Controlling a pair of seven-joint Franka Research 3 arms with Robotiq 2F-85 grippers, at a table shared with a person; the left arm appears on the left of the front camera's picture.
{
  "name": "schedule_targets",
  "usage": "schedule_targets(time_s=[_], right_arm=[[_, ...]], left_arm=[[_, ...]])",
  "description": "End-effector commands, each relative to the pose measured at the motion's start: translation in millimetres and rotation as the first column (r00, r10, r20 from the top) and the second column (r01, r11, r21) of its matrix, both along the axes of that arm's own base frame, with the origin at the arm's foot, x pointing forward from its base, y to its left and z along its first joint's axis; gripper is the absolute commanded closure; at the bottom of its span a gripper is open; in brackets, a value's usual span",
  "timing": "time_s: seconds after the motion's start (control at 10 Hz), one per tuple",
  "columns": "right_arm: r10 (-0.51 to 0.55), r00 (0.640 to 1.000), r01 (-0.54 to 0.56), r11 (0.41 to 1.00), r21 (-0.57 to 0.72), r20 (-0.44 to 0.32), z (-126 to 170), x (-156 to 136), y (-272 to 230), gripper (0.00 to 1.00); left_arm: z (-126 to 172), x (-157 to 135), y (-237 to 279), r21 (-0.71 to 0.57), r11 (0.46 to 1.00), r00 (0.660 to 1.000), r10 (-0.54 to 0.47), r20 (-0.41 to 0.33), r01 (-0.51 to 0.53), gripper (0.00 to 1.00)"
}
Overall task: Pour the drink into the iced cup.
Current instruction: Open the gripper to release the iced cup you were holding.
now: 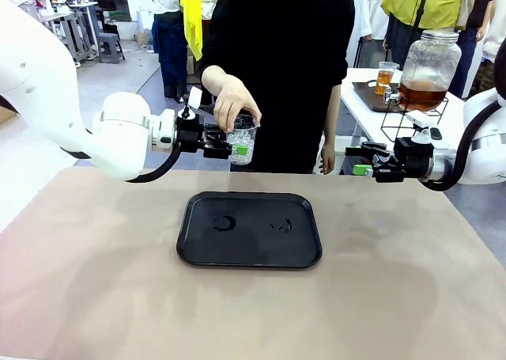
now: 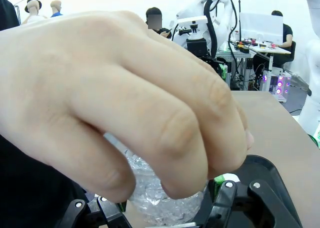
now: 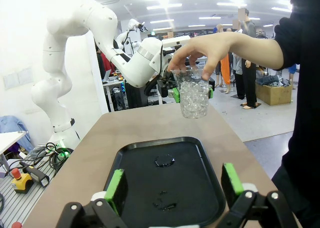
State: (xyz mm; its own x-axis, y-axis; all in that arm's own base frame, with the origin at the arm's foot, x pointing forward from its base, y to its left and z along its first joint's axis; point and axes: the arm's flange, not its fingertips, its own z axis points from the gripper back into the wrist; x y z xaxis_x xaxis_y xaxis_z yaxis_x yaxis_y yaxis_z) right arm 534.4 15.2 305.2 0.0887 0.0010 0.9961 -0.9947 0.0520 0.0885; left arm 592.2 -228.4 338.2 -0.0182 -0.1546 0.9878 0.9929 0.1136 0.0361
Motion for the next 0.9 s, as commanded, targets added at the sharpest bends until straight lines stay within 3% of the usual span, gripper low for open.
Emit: schedule_targets(time_s=[0.0,0.8], right_arm=[[0.001,1.0,-0.001,1.0,0.0,0.007,3.1,1.8,-0.1,0.0],[0.001,1.0,-0.001,1.0,0.0,0.007,3.1,1.8,-0.1,0.0]], left_arm=[[2.7,-3.0,0.2,-0.004,1.0,1.0,0.003,0.01,-0.003,0.23],[0.5,0.0,-0.4,-0.001,1.0,1.0,-0.001,0.001,0.001,0.23]])
